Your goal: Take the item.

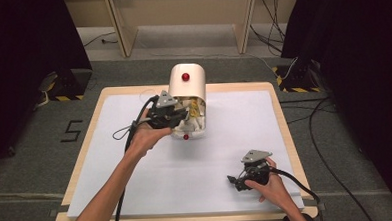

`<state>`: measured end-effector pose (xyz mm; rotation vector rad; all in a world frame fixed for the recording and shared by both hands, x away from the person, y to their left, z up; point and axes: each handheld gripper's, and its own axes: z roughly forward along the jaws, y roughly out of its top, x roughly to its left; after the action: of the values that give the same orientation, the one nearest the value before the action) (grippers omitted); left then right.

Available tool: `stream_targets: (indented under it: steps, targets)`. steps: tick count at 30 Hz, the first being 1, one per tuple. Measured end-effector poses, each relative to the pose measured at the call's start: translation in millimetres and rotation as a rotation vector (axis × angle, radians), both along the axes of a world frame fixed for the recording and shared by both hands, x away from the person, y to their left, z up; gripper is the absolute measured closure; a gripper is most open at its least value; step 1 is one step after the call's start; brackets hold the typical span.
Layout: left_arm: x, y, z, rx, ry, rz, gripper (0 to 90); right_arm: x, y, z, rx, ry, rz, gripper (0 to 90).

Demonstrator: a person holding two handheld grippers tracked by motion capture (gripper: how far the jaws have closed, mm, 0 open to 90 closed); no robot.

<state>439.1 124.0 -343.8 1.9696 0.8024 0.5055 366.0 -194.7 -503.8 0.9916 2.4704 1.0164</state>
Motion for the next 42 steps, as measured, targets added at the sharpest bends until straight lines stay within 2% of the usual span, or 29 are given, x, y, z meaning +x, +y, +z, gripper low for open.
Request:
stream_targets:
  steps: [13, 21, 29, 33, 38, 42]
  targets:
    - [-10.0, 30.4, 22.7, -0.065, -0.029, 0.006, 84.0, 0.0, 0.0, 0.0, 0.000, 0.001, 0.000, 3.2]
    - [-17.9, 42.4, 34.0, -0.071, -0.049, 0.005, 84.0, -0.1, 0.0, 0.1, -0.002, 0.002, 0.000, 3.1]
    - [-23.2, 62.1, 42.2, -0.082, -0.063, 0.030, 83.9, 0.0, 0.0, 0.1, -0.002, 0.001, 0.000, 3.1]
    - [-23.9, 76.2, 46.8, -0.086, -0.072, 0.058, 83.9, -0.1, 0.1, 0.1, -0.002, 0.002, 0.000, 3.1]
    - [-20.1, 84.3, 45.2, -0.088, -0.071, 0.088, 84.0, -0.1, 0.1, 0.1, -0.002, 0.002, 0.000, 3.1]
    - [-11.5, 90.0, 38.2, -0.098, -0.073, 0.109, 84.0, 0.0, 0.0, 0.2, -0.003, 0.001, 0.001, 3.1]
